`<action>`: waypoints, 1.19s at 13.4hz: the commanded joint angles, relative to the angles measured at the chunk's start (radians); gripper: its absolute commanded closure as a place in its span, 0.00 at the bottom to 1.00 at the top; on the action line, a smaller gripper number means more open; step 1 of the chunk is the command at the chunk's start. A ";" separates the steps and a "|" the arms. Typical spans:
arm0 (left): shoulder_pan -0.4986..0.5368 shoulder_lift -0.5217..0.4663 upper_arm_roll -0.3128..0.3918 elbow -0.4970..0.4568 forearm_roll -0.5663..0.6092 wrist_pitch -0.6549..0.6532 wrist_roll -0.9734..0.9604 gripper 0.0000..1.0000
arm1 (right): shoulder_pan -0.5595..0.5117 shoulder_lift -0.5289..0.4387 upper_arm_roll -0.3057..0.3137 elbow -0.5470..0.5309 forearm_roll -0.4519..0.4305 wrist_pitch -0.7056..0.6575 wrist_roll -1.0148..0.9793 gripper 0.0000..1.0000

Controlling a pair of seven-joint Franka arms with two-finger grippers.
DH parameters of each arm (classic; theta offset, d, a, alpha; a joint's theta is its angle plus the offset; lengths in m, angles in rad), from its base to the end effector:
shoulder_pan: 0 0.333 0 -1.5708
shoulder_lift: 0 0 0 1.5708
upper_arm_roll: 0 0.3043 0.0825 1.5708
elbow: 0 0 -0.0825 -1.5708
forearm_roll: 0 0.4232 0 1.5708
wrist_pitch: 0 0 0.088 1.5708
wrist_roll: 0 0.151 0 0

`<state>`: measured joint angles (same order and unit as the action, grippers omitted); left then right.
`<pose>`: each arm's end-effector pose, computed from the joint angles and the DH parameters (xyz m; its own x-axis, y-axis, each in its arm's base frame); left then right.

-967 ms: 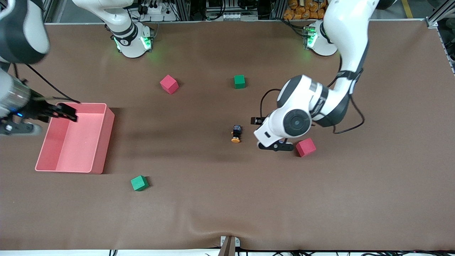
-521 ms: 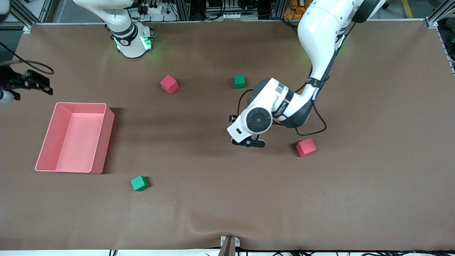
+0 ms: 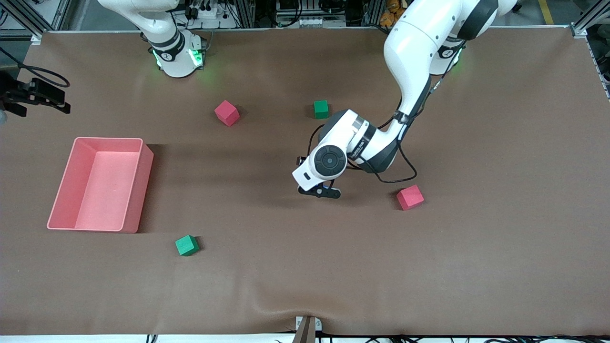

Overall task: Place and upright button with both arms
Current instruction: 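Lower the left gripper and grasp the button lying on its side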

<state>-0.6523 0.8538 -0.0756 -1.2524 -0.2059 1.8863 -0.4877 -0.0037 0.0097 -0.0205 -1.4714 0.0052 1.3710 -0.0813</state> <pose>0.5465 -0.5060 0.1641 0.9406 -0.1433 -0.3078 -0.1182 -0.9881 0.0987 0.5703 -0.0129 0.5968 0.9923 0.0582 -0.1091 0.0570 -0.9983 -0.0139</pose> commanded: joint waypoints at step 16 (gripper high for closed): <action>-0.018 0.071 0.011 0.010 -0.001 0.069 -0.055 0.11 | -0.058 0.010 -0.007 0.014 -0.002 0.056 0.022 0.00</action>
<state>-0.6554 0.9185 -0.0746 -1.2527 -0.2059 1.9490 -0.5245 -0.0392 0.0165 -0.0372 -1.4714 0.0034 1.4418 -0.0619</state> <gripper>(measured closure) 0.044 0.000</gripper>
